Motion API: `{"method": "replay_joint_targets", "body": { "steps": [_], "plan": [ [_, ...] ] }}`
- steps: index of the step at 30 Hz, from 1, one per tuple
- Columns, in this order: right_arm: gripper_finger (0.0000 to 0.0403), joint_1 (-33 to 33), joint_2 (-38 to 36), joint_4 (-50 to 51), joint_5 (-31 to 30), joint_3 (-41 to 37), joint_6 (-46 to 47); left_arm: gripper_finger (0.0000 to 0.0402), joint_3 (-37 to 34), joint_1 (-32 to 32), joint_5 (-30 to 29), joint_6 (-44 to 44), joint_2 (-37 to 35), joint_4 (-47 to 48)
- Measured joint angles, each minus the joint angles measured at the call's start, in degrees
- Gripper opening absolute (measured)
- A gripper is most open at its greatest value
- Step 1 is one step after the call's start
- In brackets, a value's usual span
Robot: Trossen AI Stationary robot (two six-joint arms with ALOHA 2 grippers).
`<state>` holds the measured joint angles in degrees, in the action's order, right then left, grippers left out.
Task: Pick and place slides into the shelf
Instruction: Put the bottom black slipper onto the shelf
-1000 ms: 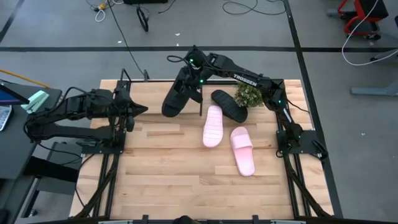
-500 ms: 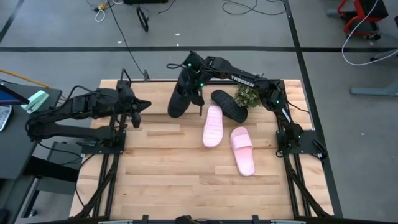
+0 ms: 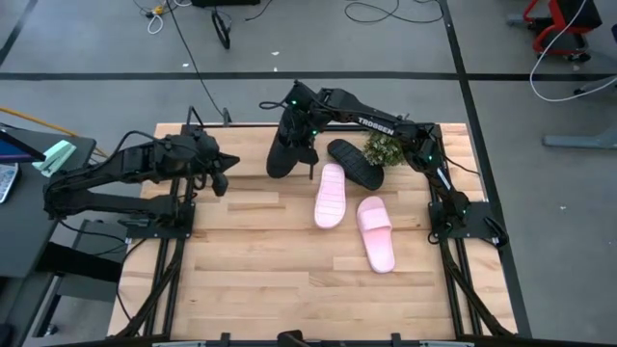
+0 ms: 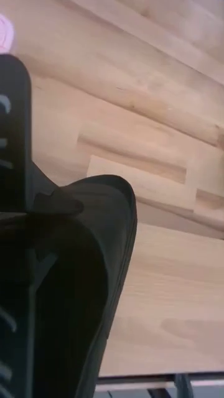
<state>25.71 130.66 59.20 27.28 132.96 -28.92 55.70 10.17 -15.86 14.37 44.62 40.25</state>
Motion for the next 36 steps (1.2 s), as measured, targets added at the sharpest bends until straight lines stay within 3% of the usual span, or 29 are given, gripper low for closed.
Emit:
{"method": "replay_joint_targets", "body": {
  "steps": [9,21,24,36],
  "plan": [
    [0.0009,-0.69,0.2,0.26,-1.36,-6.16,1.17,0.0024,0.0,0.0,0.0,-1.29,-0.11,0.0],
    [0.0018,-1.3,0.53,-5.25,-3.56,-6.66,0.65,0.0013,0.0,0.0,0.0,-2.19,-0.11,0.04],
    [0.0022,-1.95,0.53,-5.8,-7.18,-6.66,-1.22,0.0021,0.0,0.0,0.02,-2.19,-0.11,0.04],
    [0.0097,-4.19,0.64,-8.13,-17.54,-6.74,-2.85,0.0011,0.0,0.0,0.02,-2.16,-0.11,0.07]
  ]
}}
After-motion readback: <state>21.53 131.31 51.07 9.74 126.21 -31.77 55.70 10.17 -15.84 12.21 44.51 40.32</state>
